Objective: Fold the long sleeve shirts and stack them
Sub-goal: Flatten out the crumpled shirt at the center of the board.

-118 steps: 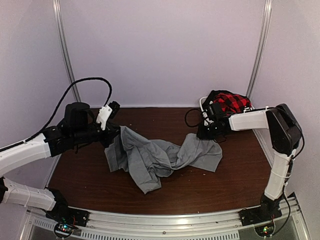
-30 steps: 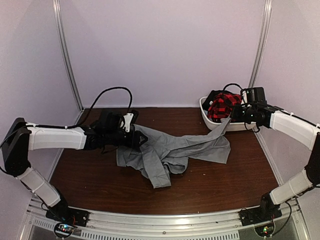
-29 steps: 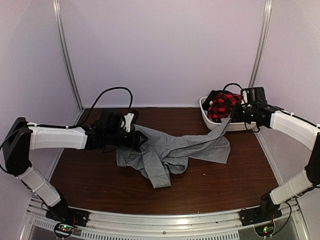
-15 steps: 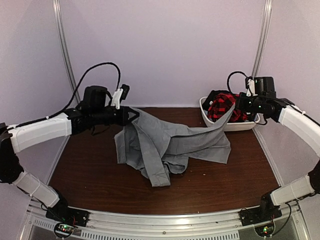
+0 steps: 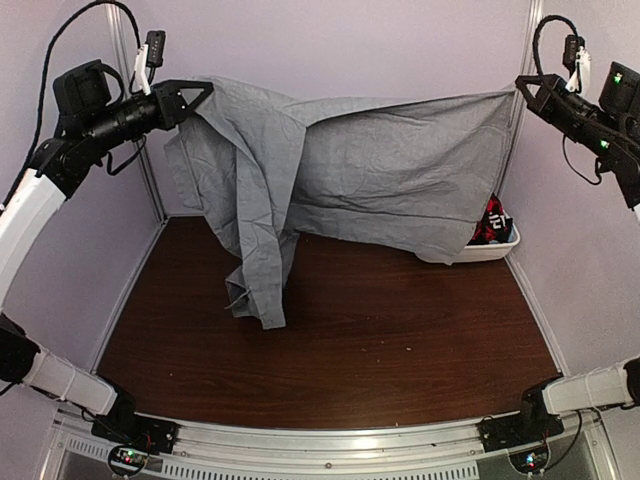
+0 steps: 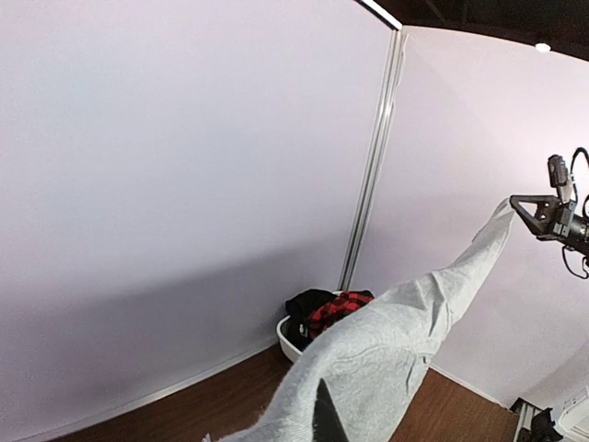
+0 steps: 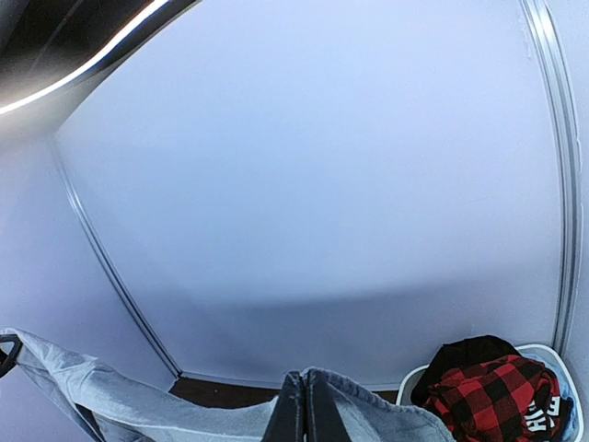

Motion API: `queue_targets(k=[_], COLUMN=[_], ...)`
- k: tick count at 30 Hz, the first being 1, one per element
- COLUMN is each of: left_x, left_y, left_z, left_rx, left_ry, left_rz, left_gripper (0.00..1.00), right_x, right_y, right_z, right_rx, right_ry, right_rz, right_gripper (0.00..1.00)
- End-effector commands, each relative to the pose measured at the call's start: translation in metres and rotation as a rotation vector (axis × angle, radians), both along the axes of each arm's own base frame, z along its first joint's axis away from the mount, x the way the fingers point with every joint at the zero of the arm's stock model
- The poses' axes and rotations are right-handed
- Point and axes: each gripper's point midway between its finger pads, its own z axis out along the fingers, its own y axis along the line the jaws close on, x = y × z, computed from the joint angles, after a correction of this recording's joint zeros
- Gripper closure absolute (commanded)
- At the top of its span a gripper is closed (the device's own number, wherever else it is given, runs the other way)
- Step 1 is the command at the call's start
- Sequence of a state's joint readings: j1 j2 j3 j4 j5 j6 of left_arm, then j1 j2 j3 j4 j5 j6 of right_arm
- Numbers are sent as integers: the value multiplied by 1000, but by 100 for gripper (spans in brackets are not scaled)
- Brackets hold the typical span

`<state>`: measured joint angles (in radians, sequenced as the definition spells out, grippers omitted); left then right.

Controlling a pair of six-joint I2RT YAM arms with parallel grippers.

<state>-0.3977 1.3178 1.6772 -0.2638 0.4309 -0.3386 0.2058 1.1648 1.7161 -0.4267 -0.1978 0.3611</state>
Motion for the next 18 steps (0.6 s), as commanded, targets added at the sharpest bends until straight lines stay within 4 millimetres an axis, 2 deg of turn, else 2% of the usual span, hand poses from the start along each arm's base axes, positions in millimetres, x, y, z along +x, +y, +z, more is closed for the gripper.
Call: queue_targets(k=[1, 6, 11, 18], left_x=[-17, -48, -95, -168], left_y=[-5, 3, 16, 37], left_z=[31, 63, 92, 119], left_rx=[-14, -32, -75, -137], left_ry=[-58, -115, -182, -255], left_rz=[-85, -117, -156, -233], left_gripper=[100, 100, 100, 100], right_x=[-15, -36, -65, -114], right_y=[10, 23, 30, 40], right_z=[16, 28, 35, 51], right_rx=[-17, -17, 13, 88], right_ry=[-21, -49, -63, -87], right_rz=[76, 176, 261, 400], right_gripper=[100, 100, 100, 100])
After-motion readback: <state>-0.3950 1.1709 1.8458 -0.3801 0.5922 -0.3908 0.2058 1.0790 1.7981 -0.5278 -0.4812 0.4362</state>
